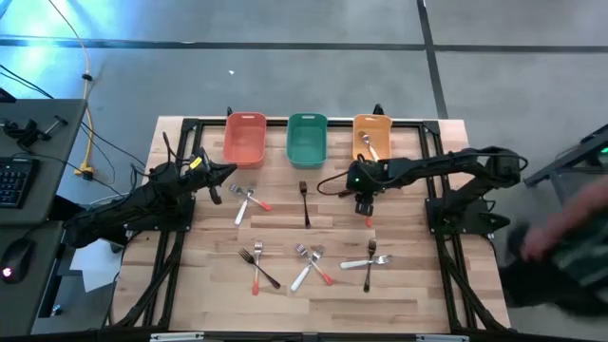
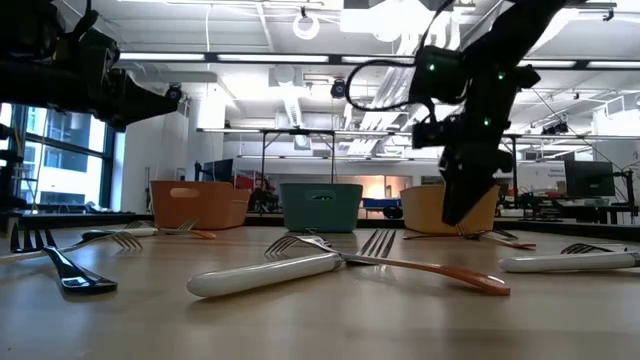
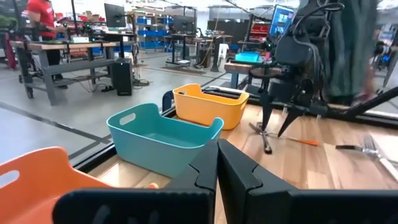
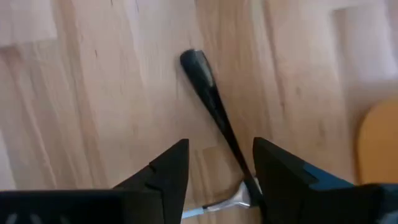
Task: Sort silverware by color (type)
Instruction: Put the top right black fork into the orange bin
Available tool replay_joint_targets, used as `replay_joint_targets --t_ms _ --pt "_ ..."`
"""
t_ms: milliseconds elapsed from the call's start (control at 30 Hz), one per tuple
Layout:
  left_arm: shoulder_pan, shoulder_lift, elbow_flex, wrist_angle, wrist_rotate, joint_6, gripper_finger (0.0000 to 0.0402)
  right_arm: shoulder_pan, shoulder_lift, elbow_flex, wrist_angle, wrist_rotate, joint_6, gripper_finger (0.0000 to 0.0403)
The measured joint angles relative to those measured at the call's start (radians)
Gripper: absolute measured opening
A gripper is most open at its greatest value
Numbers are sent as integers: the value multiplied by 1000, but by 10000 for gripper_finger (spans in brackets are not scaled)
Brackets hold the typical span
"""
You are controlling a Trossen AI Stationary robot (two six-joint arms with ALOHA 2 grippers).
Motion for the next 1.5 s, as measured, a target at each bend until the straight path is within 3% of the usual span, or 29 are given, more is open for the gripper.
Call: replay_joint_targets --t_ms 600,1067,1367,1500 --pt "-2 0 0 1 18 -20 0 0 102 3 22 1 -48 127" --pt "-2 0 0 2 23 -65 0 -9 106 1 52 -28 -30 7" --pt "-2 0 0 3 27 -115 0 -10 99 42 21 -57 -13 1" --pt "-2 0 0 15 83 -117 0 -2 37 82 53 -66 -14 1"
